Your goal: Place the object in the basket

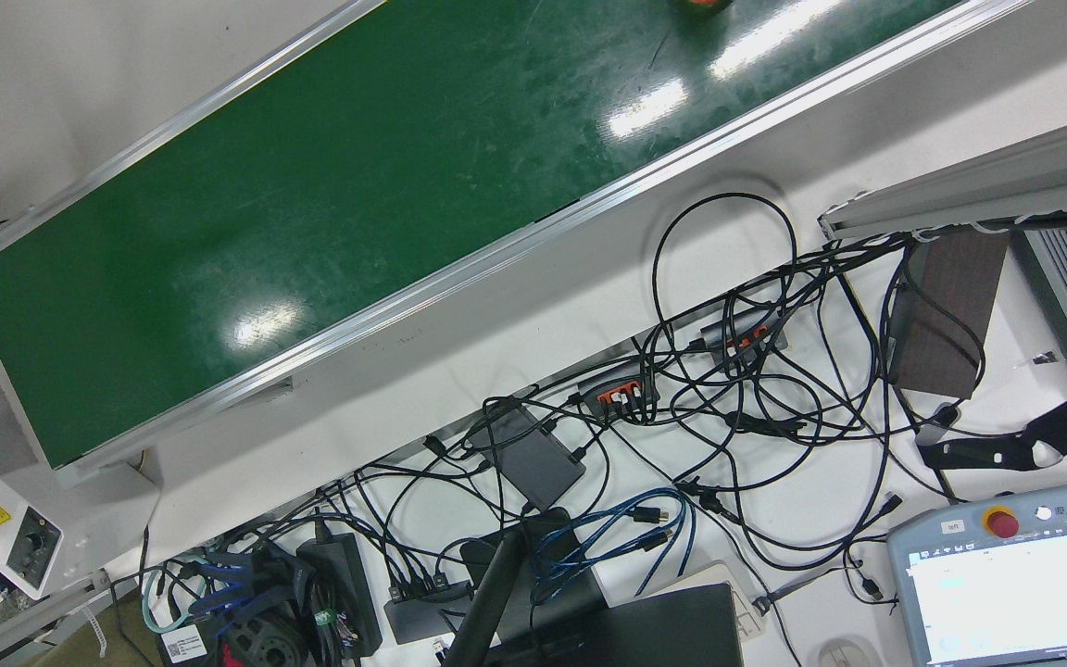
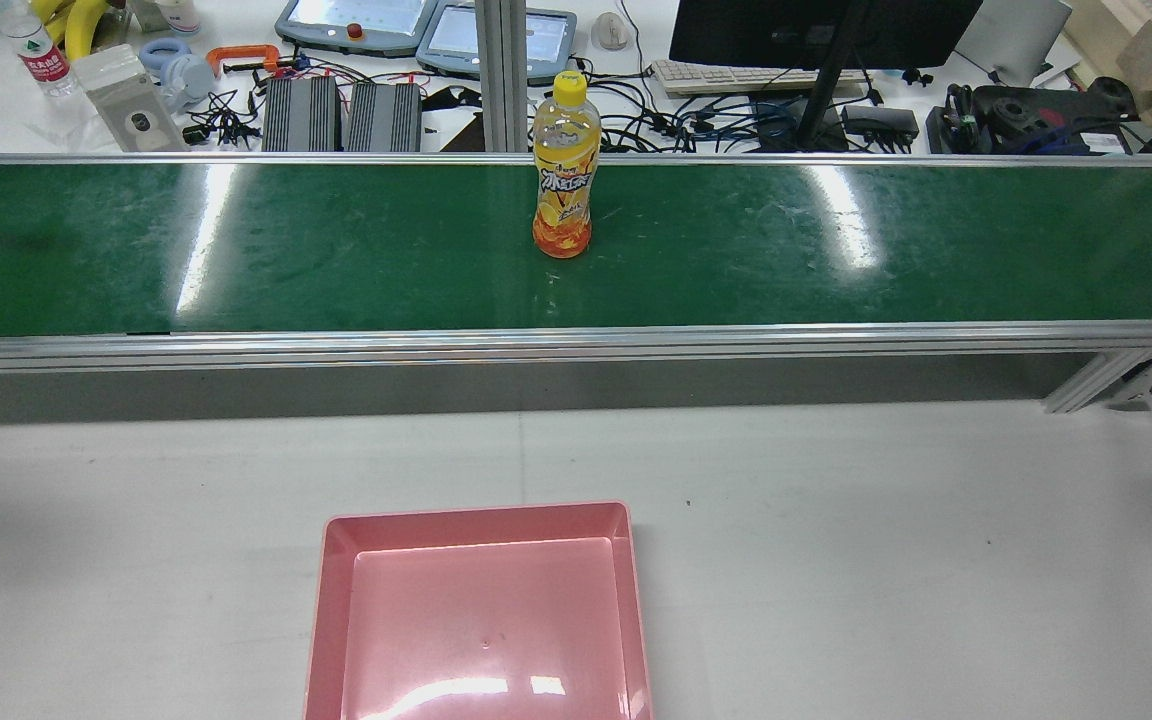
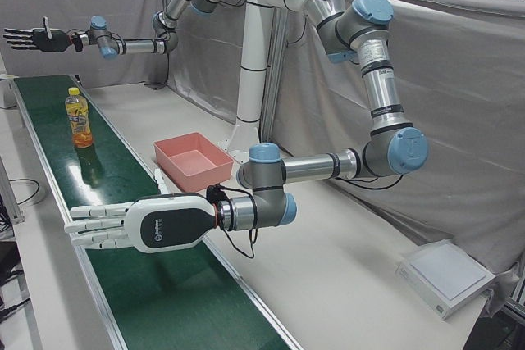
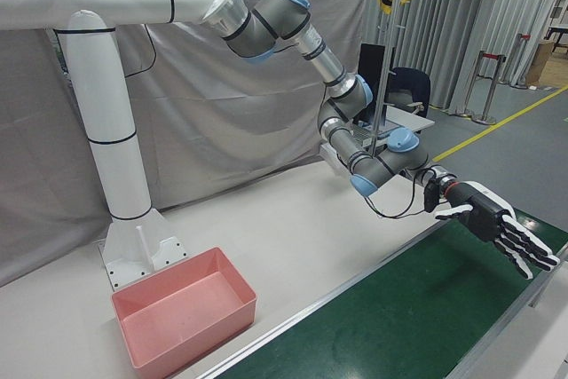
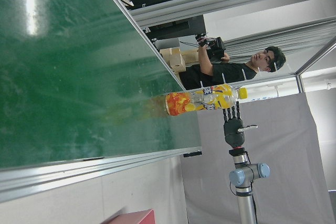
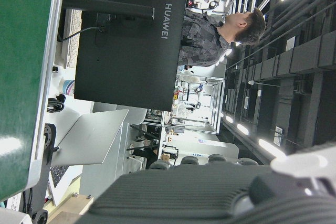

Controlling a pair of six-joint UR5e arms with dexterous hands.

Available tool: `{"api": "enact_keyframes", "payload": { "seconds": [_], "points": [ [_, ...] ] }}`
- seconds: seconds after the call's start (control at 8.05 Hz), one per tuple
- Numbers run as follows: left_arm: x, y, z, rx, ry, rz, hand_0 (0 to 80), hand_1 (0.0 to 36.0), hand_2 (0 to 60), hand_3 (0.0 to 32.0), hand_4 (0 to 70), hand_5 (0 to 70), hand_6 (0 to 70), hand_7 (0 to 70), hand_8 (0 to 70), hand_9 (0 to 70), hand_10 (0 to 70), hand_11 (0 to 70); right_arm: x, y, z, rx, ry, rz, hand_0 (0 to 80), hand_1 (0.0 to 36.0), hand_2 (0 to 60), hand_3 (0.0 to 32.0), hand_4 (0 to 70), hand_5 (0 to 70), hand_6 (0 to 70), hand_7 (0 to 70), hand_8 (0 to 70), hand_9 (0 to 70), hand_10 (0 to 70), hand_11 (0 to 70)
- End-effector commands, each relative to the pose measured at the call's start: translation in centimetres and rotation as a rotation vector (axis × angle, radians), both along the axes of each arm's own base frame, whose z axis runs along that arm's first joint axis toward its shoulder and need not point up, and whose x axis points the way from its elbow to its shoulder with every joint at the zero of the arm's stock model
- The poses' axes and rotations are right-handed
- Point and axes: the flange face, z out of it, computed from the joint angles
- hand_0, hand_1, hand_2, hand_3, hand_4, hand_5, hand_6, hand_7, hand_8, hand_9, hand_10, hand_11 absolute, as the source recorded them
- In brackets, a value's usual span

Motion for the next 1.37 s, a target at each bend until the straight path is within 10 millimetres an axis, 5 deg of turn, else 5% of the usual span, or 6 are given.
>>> {"api": "enact_keyframes", "payload": {
  "seconds": [0.0, 0.25, 0.5, 0.75, 1.24],
  "points": [
    [0.0, 0.0, 0.0, 0.001, 0.001, 0.0, 51.1, 15.2, 0.0, 0.0, 4.1, 6.5, 0.0, 0.0, 0.0, 0.0, 6.3, 11.2, 0.0, -0.1, -0.2, 0.003, 0.0, 0.0, 0.0, 0.0, 0.0, 0.0, 0.0, 0.0, 0.0, 0.0, 0.0, 0.0, 0.0, 0.0],
    [0.1, 0.0, -0.3, 0.005, 0.002, 0.002, 51.7, 15.4, 0.0, 0.0, 4.0, 5.7, 0.0, 0.0, 0.0, 0.0, 6.2, 11.1, 0.0, -0.1, -0.2, 0.003, 0.0, 0.0, 0.0, 0.0, 0.0, 0.0, 0.0, 0.0, 0.0, 0.0, 0.0, 0.0, 0.0, 0.0],
    [0.5, -0.2, -2.9, 0.046, -0.005, 0.002, 52.3, 16.0, 0.0, 0.0, 4.4, 5.9, 0.0, 0.0, 0.0, 0.0, 6.8, 12.1, 0.0, 0.0, 0.0, 0.0, 0.0, 0.0, 0.0, 0.0, 0.0, 0.0, 0.0, 0.0, 0.0, 0.0, 0.0, 0.0, 0.0, 0.0],
    [2.2, -2.3, -7.9, 0.099, -0.014, 0.009, 52.6, 15.8, 0.0, 0.0, 4.9, 6.2, 0.0, 0.0, 0.0, 0.0, 6.8, 12.1, 0.0, 0.0, 0.0, 0.0, 0.0, 0.0, 0.0, 0.0, 0.0, 0.0, 0.0, 0.0, 0.0, 0.0, 0.0, 0.0, 0.0, 0.0],
    [12.7, -1.5, -15.2, 0.137, -0.033, 0.148, 52.8, 15.2, 0.0, 0.0, 3.8, 5.0, 0.0, 0.0, 0.0, 0.0, 6.8, 12.1, 0.0, -0.1, -0.1, 0.001, 0.0, 0.0, 0.0, 0.0, 0.0, 0.0, 0.0, 0.0, 0.0, 0.0, 0.0, 0.0, 0.0, 0.0]
  ]
}}
